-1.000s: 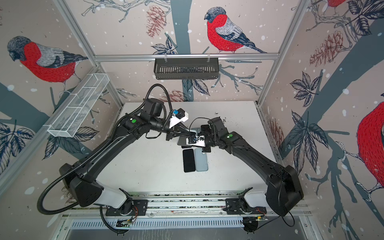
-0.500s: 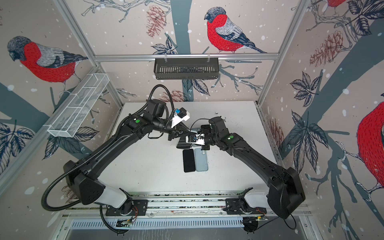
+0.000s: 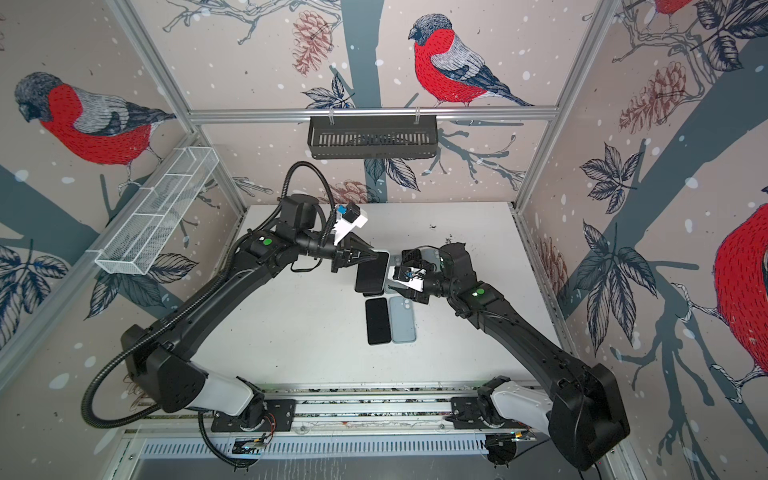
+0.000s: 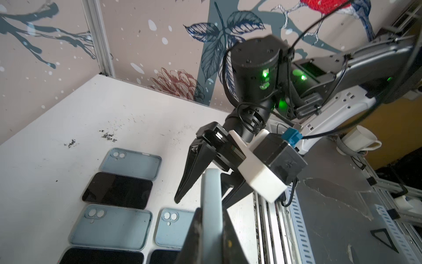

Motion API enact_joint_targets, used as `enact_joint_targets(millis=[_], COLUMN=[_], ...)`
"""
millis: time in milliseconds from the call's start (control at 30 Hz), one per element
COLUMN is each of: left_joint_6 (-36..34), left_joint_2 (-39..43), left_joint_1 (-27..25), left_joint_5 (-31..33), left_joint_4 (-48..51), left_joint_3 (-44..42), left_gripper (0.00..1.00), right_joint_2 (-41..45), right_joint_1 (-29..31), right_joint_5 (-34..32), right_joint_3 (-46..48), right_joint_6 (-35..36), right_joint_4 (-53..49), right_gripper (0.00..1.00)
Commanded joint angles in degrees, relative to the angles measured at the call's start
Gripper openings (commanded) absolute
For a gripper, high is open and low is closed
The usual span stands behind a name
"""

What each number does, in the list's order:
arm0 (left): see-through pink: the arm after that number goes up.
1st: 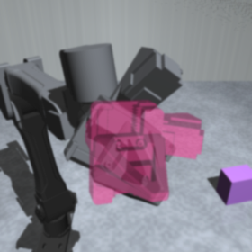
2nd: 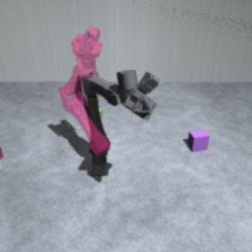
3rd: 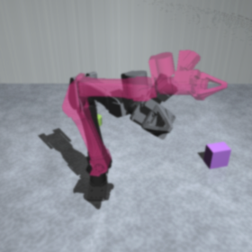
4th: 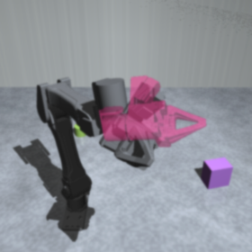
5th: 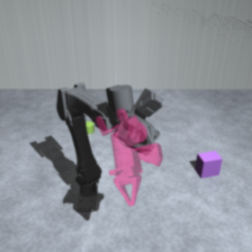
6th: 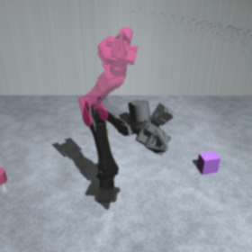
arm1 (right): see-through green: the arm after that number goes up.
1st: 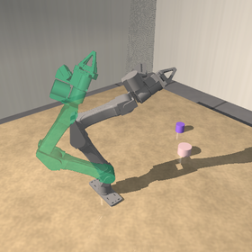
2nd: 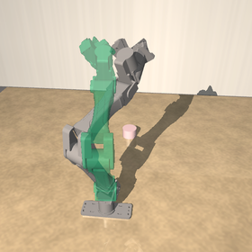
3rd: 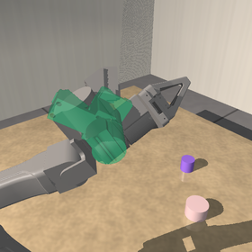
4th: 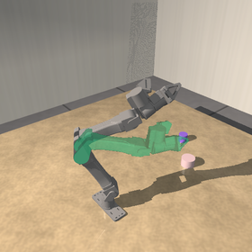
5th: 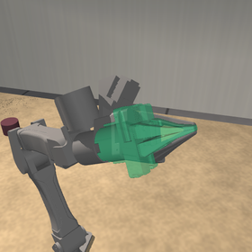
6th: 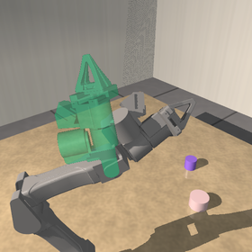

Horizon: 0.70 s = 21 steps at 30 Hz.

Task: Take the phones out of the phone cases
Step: 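Lift the phone with the left gripper while the right gripper draws back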

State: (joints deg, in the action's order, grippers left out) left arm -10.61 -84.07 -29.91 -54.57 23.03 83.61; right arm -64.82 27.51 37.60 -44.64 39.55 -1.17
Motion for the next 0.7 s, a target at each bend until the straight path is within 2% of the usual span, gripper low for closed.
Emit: enact_joint_targets(millis=[0, 67, 200, 367, 467, 667], left_joint_6=[11.33, 17.73, 31.2, 50.8, 62.95, 75.65], left_joint_2=[1.32, 1.3, 0.91, 1.58, 1.47, 0.06], left_joint_1=[1.83, 3.03, 5.64, 8.88, 9.98, 10.13], left_joint_5=[-4.37, -3.23, -2.4, 1.23, 2.46, 3.92], left_joint_4=[-14.59, -18.46, -27.01, -42.91, -53.29, -61.37], left_joint_3=[-1.2, -1.08, -1.05, -4.35, -6.69, -8.37], left_gripper=[0.0, 0.0, 0.0, 0.0, 0.0, 0.0], right_joint_2=[2.51, 2.78, 1.58, 1.0, -0.02, -2.13], right_joint_1=[-1.73, -2.62, -3.92, -6.35, -7.39, -6.76], right_joint_5=[1.63, 0.0, -0.6, -0.34, 0.3, 4.57], right_joint_3=[2.22, 2.43, -0.15, -2.09, -3.94, -5.03], right_joint_6=[-13.82, -23.05, -36.63, -56.16, -64.18, -77.44], right_joint_4=[9.59, 11.99, 12.47, 16.86, 17.64, 25.08], right_gripper=[0.56, 0.58, 0.57, 0.59, 0.59, 0.61])
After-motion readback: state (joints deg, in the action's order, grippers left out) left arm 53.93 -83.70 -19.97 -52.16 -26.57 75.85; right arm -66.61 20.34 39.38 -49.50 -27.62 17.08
